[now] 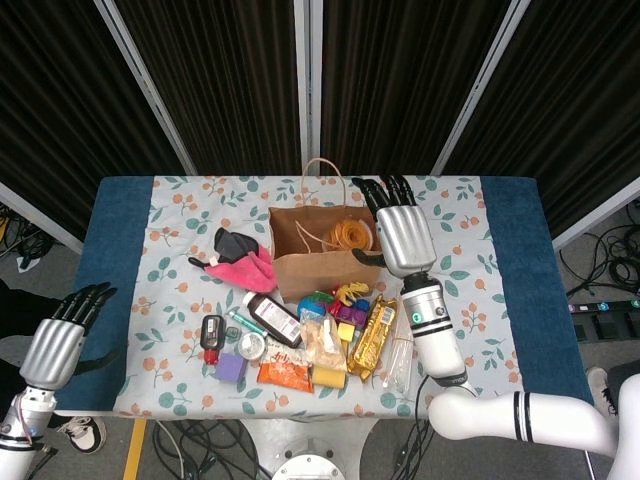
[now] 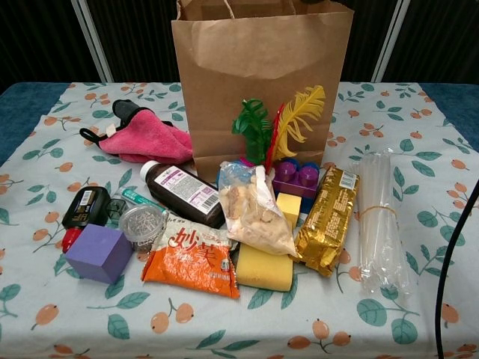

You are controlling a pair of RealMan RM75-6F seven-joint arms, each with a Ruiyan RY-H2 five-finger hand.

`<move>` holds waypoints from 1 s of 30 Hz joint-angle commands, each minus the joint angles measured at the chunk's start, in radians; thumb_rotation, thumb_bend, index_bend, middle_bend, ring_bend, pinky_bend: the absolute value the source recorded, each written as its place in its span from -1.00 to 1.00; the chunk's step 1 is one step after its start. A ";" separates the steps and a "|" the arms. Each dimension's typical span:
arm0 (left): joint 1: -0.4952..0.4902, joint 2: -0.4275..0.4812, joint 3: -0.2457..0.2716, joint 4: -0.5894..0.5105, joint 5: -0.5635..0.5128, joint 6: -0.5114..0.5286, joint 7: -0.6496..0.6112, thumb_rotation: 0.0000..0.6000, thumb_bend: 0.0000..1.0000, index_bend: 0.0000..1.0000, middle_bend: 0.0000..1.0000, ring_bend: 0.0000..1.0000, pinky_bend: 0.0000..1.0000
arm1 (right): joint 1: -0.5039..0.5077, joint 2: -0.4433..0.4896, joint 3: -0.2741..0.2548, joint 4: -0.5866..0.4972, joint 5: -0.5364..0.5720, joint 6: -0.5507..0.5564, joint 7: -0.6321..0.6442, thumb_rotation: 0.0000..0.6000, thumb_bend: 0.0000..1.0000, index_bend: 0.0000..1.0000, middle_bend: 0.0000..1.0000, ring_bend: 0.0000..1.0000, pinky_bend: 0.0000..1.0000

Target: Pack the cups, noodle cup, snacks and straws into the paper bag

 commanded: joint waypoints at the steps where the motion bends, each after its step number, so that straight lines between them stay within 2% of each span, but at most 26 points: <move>1: -0.001 0.000 0.000 0.000 0.001 -0.002 0.002 1.00 -0.79 -0.65 -0.57 -0.70 -0.59 | -0.007 0.014 -0.001 -0.012 -0.007 0.004 0.014 1.00 -1.00 -0.82 -0.72 -0.94 -1.00; 7: -0.005 0.005 0.002 -0.009 0.008 -0.004 0.011 1.00 -0.79 -0.65 -0.57 -0.70 -0.59 | -0.059 0.067 -0.009 -0.072 -0.092 0.058 0.077 1.00 -1.00 -0.83 -0.72 -0.94 -1.00; 12: -0.014 0.002 0.010 -0.016 0.016 -0.023 0.019 1.00 -0.79 -0.65 -0.57 -0.70 -0.59 | -0.171 0.184 -0.040 -0.166 -0.193 0.125 0.164 1.00 -1.00 -0.83 -0.71 -0.94 -1.00; 16: -0.017 -0.010 0.017 -0.016 0.021 -0.033 0.027 1.00 -0.79 -0.65 -0.57 -0.70 -0.59 | -0.286 0.319 -0.109 -0.230 -0.243 0.130 0.241 1.00 -1.00 -0.84 -0.68 -0.93 -1.00; 21: -0.019 -0.023 0.023 -0.012 0.024 -0.042 0.036 1.00 -0.79 -0.65 -0.57 -0.70 -0.59 | -0.382 0.432 -0.200 -0.245 -0.275 0.078 0.335 1.00 -1.00 -0.84 -0.64 -0.92 -1.00; 25: -0.017 -0.029 0.025 -0.009 0.021 -0.042 0.040 1.00 -0.79 -0.65 -0.57 -0.70 -0.59 | -0.418 0.467 -0.273 -0.232 -0.330 0.024 0.369 1.00 -1.00 -0.81 -0.62 -0.88 -1.00; 30: -0.011 -0.033 0.025 -0.006 0.016 -0.036 0.043 1.00 -0.79 -0.65 -0.57 -0.70 -0.59 | -0.441 0.450 -0.363 -0.209 -0.437 -0.023 0.339 1.00 -1.00 -0.79 -0.62 -0.87 -1.00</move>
